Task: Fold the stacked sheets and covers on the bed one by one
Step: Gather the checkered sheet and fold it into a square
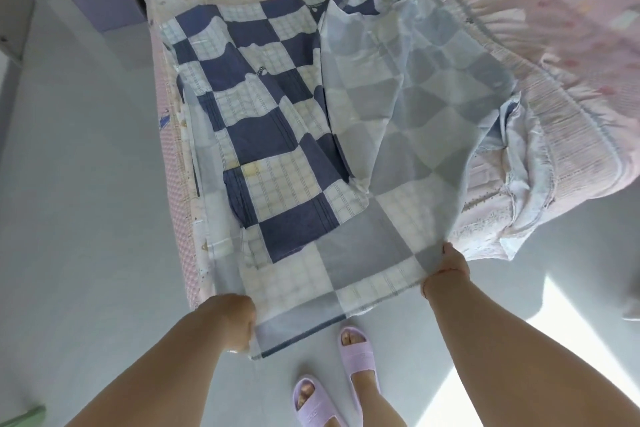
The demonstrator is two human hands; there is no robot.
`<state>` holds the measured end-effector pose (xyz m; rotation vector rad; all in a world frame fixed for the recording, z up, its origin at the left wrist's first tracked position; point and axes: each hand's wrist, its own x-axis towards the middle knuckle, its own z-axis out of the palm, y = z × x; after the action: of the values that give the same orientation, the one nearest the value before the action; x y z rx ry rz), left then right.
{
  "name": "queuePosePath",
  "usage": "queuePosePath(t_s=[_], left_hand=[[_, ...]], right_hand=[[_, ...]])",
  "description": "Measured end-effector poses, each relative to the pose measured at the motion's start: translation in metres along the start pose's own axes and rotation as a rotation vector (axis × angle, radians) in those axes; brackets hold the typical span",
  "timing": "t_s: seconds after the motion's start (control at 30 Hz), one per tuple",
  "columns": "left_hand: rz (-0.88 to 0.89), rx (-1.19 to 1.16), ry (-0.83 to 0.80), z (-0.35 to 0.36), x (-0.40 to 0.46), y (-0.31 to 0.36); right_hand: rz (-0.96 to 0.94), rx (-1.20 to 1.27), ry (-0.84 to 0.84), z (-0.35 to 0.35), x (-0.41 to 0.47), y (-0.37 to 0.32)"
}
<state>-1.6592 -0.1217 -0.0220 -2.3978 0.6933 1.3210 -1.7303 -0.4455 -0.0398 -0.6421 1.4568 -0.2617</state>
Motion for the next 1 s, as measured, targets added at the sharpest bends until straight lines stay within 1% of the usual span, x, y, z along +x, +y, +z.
queuePosePath(t_s=[0.03, 0.17, 0.3, 0.4, 0.5, 0.73, 0.77, 0.93, 1.0], left_hand=[[0.031, -0.082, 0.013, -0.007, 0.0, 0.007], [0.163, -0.45, 0.174, -0.044, -0.002, 0.052], [0.334, -0.681, 0.299, -0.085, -0.001, 0.108], [0.433, -0.716, 0.359, -0.11, 0.001, 0.147], [0.48, -0.738, 0.404, -0.132, 0.01, 0.174], [0.435, -0.784, 0.377, -0.189, 0.064, 0.222], [0.43, -0.789, 0.382, -0.191, 0.067, 0.224], [0.387, -0.754, 0.408, -0.244, 0.114, 0.278], [0.38, -0.725, 0.456, -0.265, 0.135, 0.295]], right_hand=[[0.004, -0.016, -0.01, -0.003, 0.004, 0.001], [0.068, 0.012, -0.146, -0.006, -0.001, 0.004], [0.11, 0.094, -0.308, -0.002, -0.017, -0.002], [0.142, 0.078, -0.394, 0.004, -0.023, -0.01], [0.176, 0.05, -0.44, 0.007, -0.016, -0.021], [0.326, 0.091, -0.404, 0.01, 0.045, -0.082], [0.353, 0.109, -0.395, 0.01, 0.048, -0.083], [0.502, 0.212, -0.362, 0.026, 0.104, -0.127], [0.571, 0.254, -0.373, 0.036, 0.123, -0.146]])
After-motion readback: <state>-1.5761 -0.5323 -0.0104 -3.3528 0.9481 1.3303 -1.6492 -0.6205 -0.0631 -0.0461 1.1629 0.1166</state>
